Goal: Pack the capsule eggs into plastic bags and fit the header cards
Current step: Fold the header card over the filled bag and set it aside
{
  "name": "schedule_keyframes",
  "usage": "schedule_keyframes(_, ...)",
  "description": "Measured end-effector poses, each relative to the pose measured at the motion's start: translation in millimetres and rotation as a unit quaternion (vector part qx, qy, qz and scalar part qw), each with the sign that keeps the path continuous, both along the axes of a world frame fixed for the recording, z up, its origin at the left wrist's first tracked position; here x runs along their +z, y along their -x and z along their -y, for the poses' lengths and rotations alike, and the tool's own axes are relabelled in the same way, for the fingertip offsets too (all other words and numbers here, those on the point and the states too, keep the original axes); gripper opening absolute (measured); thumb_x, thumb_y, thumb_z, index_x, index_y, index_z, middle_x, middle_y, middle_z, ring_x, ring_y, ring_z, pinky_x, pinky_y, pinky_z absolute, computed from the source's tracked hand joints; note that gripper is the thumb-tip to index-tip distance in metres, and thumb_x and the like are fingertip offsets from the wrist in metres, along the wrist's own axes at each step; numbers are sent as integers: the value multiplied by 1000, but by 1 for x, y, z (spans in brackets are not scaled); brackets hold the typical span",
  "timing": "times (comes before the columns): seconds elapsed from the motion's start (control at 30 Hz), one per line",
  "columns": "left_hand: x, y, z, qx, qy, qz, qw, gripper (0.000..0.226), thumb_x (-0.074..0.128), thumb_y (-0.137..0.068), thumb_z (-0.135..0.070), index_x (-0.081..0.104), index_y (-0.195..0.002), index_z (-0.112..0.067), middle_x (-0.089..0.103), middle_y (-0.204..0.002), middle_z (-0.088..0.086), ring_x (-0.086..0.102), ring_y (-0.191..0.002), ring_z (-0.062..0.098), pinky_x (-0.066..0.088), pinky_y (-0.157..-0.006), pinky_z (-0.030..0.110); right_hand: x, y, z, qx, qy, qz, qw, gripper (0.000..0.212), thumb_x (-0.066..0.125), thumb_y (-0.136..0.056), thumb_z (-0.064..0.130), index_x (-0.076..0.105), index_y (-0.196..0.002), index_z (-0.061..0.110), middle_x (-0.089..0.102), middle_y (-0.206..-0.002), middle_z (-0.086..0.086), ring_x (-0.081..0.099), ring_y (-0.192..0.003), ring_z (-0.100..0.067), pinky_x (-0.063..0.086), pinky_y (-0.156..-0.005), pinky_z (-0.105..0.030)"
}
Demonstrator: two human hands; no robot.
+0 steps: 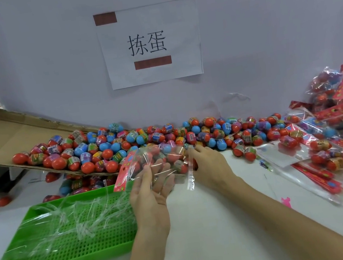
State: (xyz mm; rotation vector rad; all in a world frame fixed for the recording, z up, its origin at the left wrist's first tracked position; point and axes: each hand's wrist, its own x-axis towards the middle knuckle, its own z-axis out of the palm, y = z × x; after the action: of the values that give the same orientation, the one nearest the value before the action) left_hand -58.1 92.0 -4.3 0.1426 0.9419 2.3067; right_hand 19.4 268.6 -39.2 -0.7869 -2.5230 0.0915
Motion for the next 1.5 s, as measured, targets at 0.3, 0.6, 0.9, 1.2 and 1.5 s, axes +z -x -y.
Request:
schedule_keyframes(0.3, 1, 0, 1, -1, 5, 11, 1000, 9, 62, -101, -16, 69, -100, -10, 80, -97, 9, 79, -80, 20, 62, -60, 30, 25, -48, 3, -57, 213, -329, 918, 21, 81, -84, 28, 71, -102, 35, 68, -88, 22, 68, -84, -4, 58, -74, -18)
schedule_keyframes(0.6, 0, -3, -2, 0, 36, 0, 999, 28, 63, -101, -21, 67, -123, -5, 78, -114, 13, 75, -108, 29, 66, -76, 36, 52, -65, 68, 125, 206, -337, 910, 28, 86, -76, 41, 71, -98, 35, 69, -94, 22, 67, -95, -3, 54, -77, -12)
schedule_keyframes(0.9, -2, -8, -2, -41, 29, -8, 999, 24, 60, -102, -24, 66, -119, -10, 78, -115, 11, 78, -93, 24, 64, -65, 34, 38, -53, 81, 133, 240, -268, 924, 32, 83, -83, 37, 72, -112, 44, 69, -100, 30, 64, -103, 2, 53, -86, -13)
schedule_keyframes(1.2, -3, -11, -3, -109, 12, -56, 992, 38, 70, -87, -26, 70, -120, -8, 78, -111, 12, 76, -84, 18, 62, -72, 31, 29, -50, 78, 99, 238, -276, 926, 23, 81, -81, 32, 69, -99, 39, 70, -94, 22, 68, -90, -8, 59, -78, -29)
schedule_keyframes(1.5, -4, -10, -2, -138, 23, -14, 990, 53, 73, -83, -10, 62, -134, -4, 76, -99, 11, 72, -73, 13, 64, -74, 31, 27, -51, 69, 122, 187, -188, 956, 43, 74, -88, 47, 58, -127, 49, 50, -110, 23, 58, -102, -6, 58, -84, -31)
